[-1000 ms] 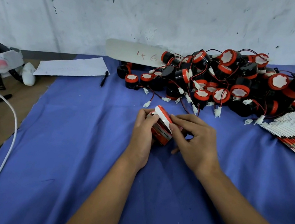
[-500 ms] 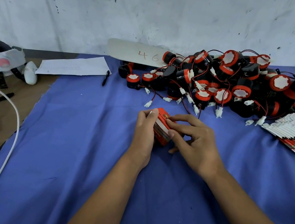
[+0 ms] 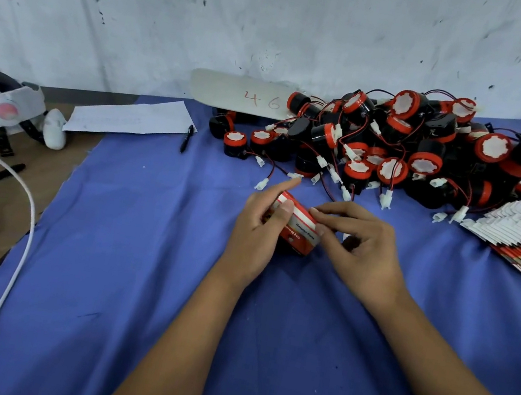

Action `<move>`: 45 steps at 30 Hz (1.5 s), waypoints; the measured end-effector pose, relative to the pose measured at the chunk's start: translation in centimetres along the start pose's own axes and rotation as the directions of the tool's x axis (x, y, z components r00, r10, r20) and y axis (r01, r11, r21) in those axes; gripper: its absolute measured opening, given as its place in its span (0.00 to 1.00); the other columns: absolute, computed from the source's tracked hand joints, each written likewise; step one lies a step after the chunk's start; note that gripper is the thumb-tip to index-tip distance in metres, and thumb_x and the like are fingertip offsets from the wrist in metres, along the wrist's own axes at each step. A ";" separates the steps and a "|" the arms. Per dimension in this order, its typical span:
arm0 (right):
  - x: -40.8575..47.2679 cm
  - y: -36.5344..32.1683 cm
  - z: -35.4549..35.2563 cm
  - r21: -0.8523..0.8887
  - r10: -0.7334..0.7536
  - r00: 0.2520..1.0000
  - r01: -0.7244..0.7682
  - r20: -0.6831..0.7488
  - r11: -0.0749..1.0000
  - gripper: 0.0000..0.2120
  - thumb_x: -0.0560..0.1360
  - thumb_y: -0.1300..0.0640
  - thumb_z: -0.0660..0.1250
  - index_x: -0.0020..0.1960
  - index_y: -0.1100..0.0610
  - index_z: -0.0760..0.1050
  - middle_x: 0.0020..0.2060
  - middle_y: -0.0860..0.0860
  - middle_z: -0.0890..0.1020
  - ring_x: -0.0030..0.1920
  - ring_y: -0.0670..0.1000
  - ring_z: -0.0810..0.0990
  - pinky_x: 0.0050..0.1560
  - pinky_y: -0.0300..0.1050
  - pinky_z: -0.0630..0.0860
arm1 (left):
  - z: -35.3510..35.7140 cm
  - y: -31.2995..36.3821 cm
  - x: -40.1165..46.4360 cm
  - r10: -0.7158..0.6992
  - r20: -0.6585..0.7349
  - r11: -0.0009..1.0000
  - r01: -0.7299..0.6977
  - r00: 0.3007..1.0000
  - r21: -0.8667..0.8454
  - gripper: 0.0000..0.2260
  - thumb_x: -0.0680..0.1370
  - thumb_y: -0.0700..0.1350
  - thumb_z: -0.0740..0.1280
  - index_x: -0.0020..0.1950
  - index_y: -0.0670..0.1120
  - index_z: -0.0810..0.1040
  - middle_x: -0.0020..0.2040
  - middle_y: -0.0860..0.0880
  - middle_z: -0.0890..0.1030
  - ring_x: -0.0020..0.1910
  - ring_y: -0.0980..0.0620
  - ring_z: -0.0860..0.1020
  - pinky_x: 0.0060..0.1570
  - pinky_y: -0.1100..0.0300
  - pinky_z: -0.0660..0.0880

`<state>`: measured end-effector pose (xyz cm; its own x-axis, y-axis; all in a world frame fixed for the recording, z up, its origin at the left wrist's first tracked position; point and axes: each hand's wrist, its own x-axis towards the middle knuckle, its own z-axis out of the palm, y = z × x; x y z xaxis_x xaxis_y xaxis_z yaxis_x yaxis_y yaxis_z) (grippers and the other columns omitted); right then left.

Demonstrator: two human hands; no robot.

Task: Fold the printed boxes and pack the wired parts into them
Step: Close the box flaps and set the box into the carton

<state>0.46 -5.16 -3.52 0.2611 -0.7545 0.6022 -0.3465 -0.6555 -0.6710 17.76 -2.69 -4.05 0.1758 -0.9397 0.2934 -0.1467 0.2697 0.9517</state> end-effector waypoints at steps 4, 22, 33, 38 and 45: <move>0.0 0.1 -0.3 0.103 0.044 0.999 -0.044 0.002 0.994 0.16 0.75 0.70 0.71 0.54 0.51 0.85 0.53 0.46 0.84 0.59 0.49 0.80 0.48 0.38 0.78 | -0.1 0.1 0.1 0.077 -0.017 0.989 -0.074 0.997 0.126 0.10 0.83 0.50 0.63 0.63 0.54 0.81 0.60 0.48 0.79 0.61 0.48 0.79 0.62 0.45 0.78; 0.6 -0.4 0.1 0.168 0.134 0.989 -0.122 -0.062 0.978 0.06 0.76 0.66 0.72 0.46 0.57 0.84 0.43 0.46 0.85 0.48 0.48 0.84 0.53 0.48 0.81 | 2.2 1.4 -0.8 0.254 -0.005 0.930 -0.243 0.967 0.275 0.06 0.81 0.44 0.60 0.52 0.53 0.76 0.56 0.51 0.74 0.57 0.45 0.74 0.59 0.47 0.74; 0.8 -0.7 1.2 -0.041 -0.027 0.985 0.035 0.171 0.999 0.27 0.66 0.54 0.82 0.61 0.51 0.77 0.56 0.44 0.79 0.59 0.45 0.77 0.61 0.39 0.75 | 1.4 0.5 -0.6 -0.031 -0.172 0.997 0.018 0.985 -0.080 0.02 0.86 0.39 0.60 0.55 0.44 0.72 0.52 0.45 0.79 0.47 0.54 0.81 0.41 0.60 0.80; 0.7 -0.6 1.3 -0.096 -0.057 0.992 0.067 0.109 0.993 0.25 0.65 0.56 0.82 0.60 0.52 0.79 0.55 0.44 0.79 0.56 0.44 0.78 0.58 0.37 0.75 | 0.9 0.3 -0.3 -0.083 -0.068 0.974 0.067 0.994 -0.214 0.04 0.86 0.41 0.61 0.55 0.42 0.73 0.52 0.46 0.81 0.45 0.58 0.83 0.40 0.64 0.79; 0.6 -0.1 0.7 -0.035 -0.047 0.996 0.050 0.076 0.998 0.20 0.69 0.60 0.80 0.58 0.54 0.79 0.52 0.43 0.80 0.54 0.44 0.79 0.55 0.35 0.75 | -1.2 0.5 -0.2 0.104 0.157 0.995 -0.103 0.982 -0.016 0.11 0.77 0.41 0.72 0.57 0.46 0.77 0.57 0.45 0.81 0.56 0.47 0.81 0.51 0.61 0.79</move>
<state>1.25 -5.53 -3.41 0.3449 -0.7231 0.5985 -0.3644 -0.6907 -0.6246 18.81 -2.15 -3.51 0.0046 -0.9279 0.3727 -0.1485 0.3680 0.9179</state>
